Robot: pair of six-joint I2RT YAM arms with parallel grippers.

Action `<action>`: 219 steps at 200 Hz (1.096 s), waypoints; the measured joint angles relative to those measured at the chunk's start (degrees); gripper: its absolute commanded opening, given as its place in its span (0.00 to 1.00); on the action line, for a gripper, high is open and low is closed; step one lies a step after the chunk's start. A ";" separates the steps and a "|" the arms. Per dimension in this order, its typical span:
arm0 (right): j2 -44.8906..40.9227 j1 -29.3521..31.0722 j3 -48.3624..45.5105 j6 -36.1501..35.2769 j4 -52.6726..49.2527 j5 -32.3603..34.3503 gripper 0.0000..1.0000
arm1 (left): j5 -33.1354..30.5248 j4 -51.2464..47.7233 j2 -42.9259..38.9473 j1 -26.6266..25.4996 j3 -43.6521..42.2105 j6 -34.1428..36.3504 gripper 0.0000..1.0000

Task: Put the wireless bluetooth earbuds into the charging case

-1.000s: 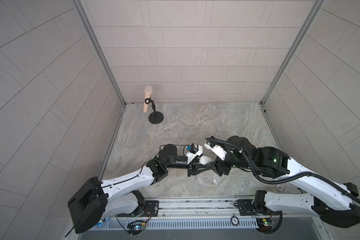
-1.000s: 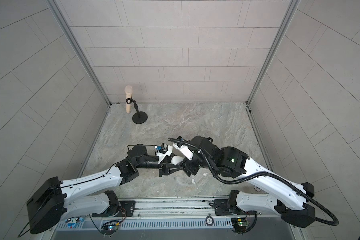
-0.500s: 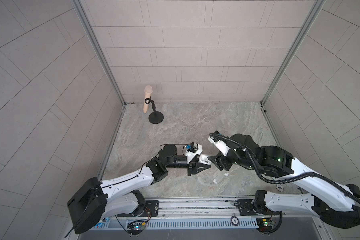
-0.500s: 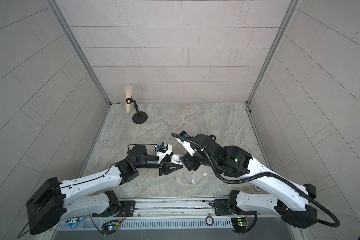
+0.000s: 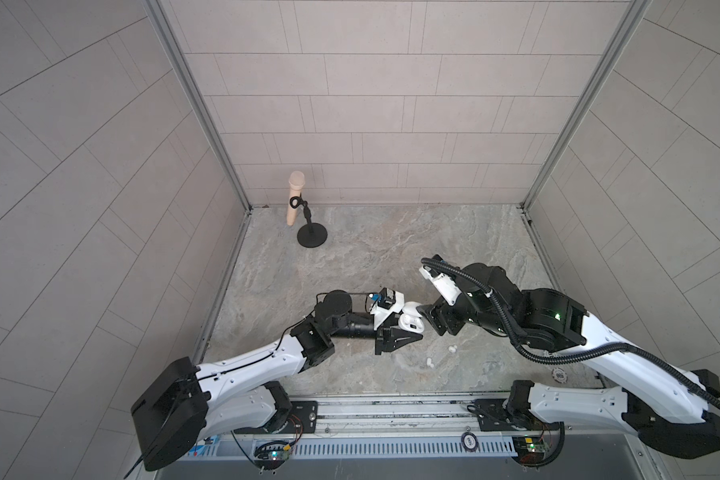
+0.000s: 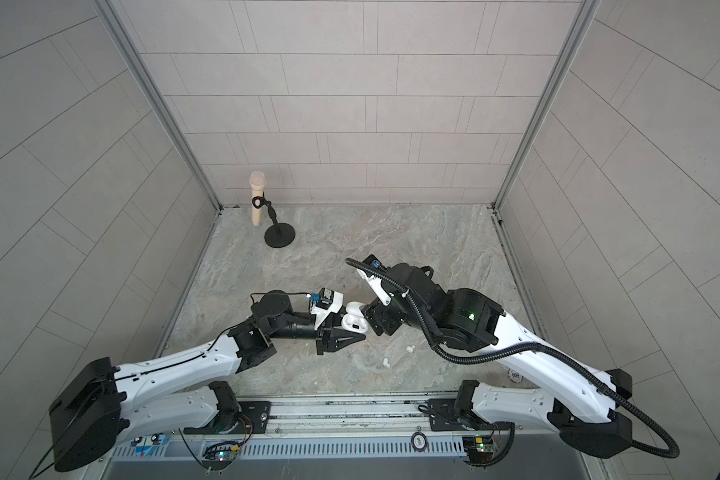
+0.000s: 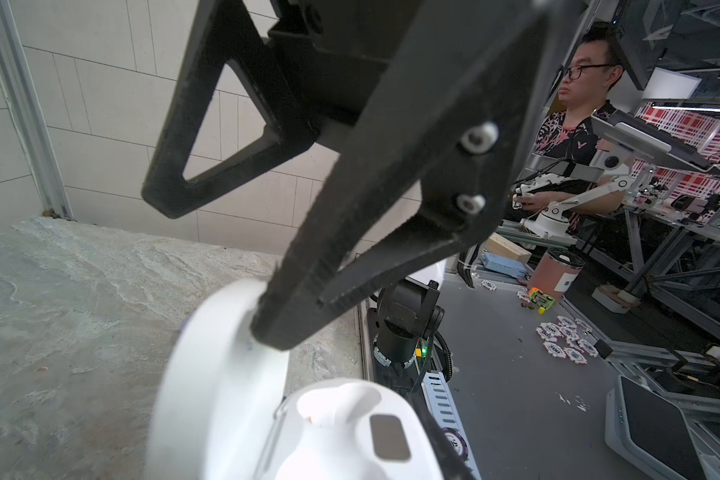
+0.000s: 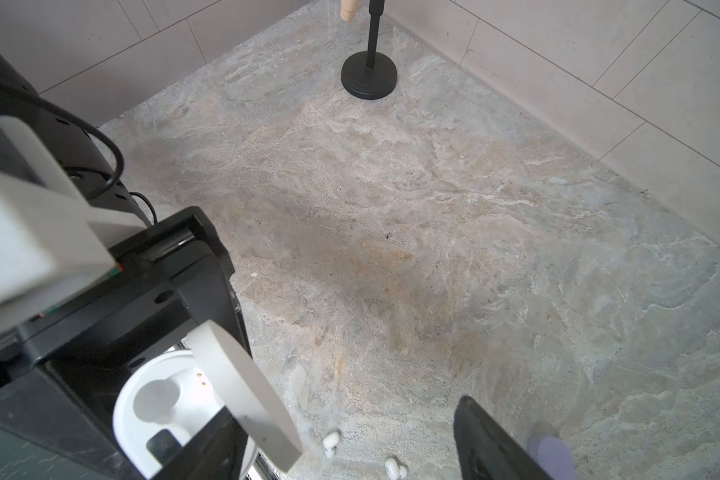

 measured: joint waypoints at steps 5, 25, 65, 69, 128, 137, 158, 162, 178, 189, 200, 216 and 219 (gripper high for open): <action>0.00 0.00 0.28 0.20 -0.07 -0.26 0.83 | -0.20 0.07 0.00 0.00 -0.13 0.02 0.10; -0.02 -0.11 1.73 0.98 -0.26 -1.38 0.84 | -1.20 0.37 0.00 0.00 -1.07 0.11 0.09; -0.59 -1.11 3.28 3.85 -1.14 -3.72 0.86 | -3.56 1.60 -0.09 0.37 -2.93 0.15 0.09; -0.72 -1.51 3.28 4.35 -1.29 -4.04 0.86 | -3.91 1.73 -0.13 0.50 -3.13 0.15 0.09; -6.64 -16.57 -6.43 17.27 -2.12 -8.17 0.84 | -7.50 2.62 -3.87 3.74 -5.92 0.20 0.09; -7.26 -18.67 -10.58 19.91 -1.73 -9.31 0.84 | -7.91 2.64 -4.31 4.22 -6.10 0.20 0.09; -7.30 -20.85 -20.28 25.31 -1.68 -11.50 0.83 | -8.61 2.95 -4.81 4.87 -6.29 0.20 0.09; -6.91 -20.85 -21.31 25.97 -1.84 -11.80 0.83 | -8.72 2.97 -4.85 4.96 -6.29 0.20 0.09; -6.84 -20.94 -28.15 31.08 3.30 -13.94 0.83 | -9.16 2.95 -5.01 5.11 -6.29 0.20 0.09; -6.54 -20.96 -33.35 34.45 5.27 -15.17 0.83 | -9.49 2.93 -5.22 5.11 -6.29 0.22 0.08; -5.42 -20.96 -37.44 37.18 6.78 -16.15 0.83 | -9.75 2.93 -5.38 5.11 -6.29 0.26 0.08; -3.54 -21.03 -41.16 40.44 9.05 -17.27 0.83 | -10.27 2.91 -5.49 5.20 -6.29 0.50 0.08; -3.30 -21.07 -41.62 40.85 9.46 -17.46 0.83 | -10.36 2.91 -5.51 5.20 -6.29 0.59 0.08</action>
